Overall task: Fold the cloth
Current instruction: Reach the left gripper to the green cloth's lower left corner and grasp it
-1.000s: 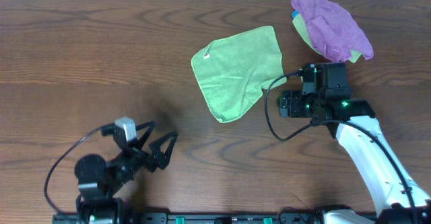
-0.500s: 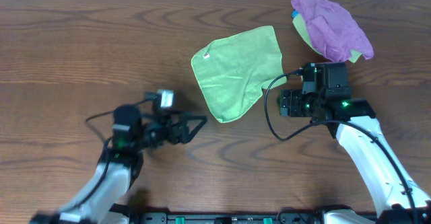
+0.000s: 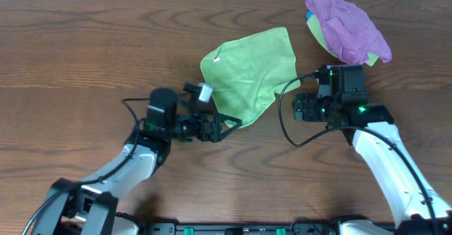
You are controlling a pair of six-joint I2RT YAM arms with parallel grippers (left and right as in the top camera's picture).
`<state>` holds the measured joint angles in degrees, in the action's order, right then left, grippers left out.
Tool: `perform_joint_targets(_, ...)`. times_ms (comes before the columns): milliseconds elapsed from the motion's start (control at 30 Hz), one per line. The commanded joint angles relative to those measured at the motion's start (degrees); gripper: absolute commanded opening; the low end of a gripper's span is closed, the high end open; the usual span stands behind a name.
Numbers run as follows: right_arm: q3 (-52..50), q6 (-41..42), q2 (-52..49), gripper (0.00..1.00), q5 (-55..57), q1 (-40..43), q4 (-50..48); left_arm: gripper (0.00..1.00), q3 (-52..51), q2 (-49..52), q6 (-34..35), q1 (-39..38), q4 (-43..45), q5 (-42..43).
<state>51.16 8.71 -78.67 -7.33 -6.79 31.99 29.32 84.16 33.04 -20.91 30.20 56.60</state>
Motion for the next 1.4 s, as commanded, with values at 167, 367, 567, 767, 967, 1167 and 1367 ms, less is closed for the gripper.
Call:
perform_joint_targets(167, 0.52, 0.0, 0.68, 0.82, 1.09, 1.7, -0.44, 0.95, 0.94, 2.78, 1.2, -0.87, -1.33, -0.02)
perform_joint_targets(367, 0.52, 0.0, 0.68, 0.83, 1.09, 1.9, -0.48, 0.95, 0.94, 3.48, -0.24, -0.87, -4.7, -0.02)
perform_joint_targets(567, 0.52, 0.0, 0.68, 0.82, -1.11, 1.88, -1.38, 0.95, 1.36, 3.5, -0.26, -0.9, -4.68, -2.95)
perform_joint_targets(767, 0.52, 0.02, 0.68, 0.82, -1.09, 1.88, -2.8, 0.95, 4.92, 4.96, -1.97, -0.87, -4.74, -4.52)
perform_joint_targets(967, 0.52, 0.02, 0.68, 0.82, -1.27, 1.88, -2.8, 0.95, 11.63, 12.22, -3.28, -0.87, -5.35, -1.86)
perform_joint_targets(1167, 0.52, 0.0, 0.68, 0.82, -1.22, 1.9, -3.08, 0.95, 14.69, 17.55, -3.5, -1.66, -6.01, -0.81)
perform_joint_targets(1367, 0.52, 0.0, 0.52, 0.83, -1.07, 1.9, -5.29, 0.95, 14.91, 20.33, -4.02, -2.82, -5.97, -1.07)
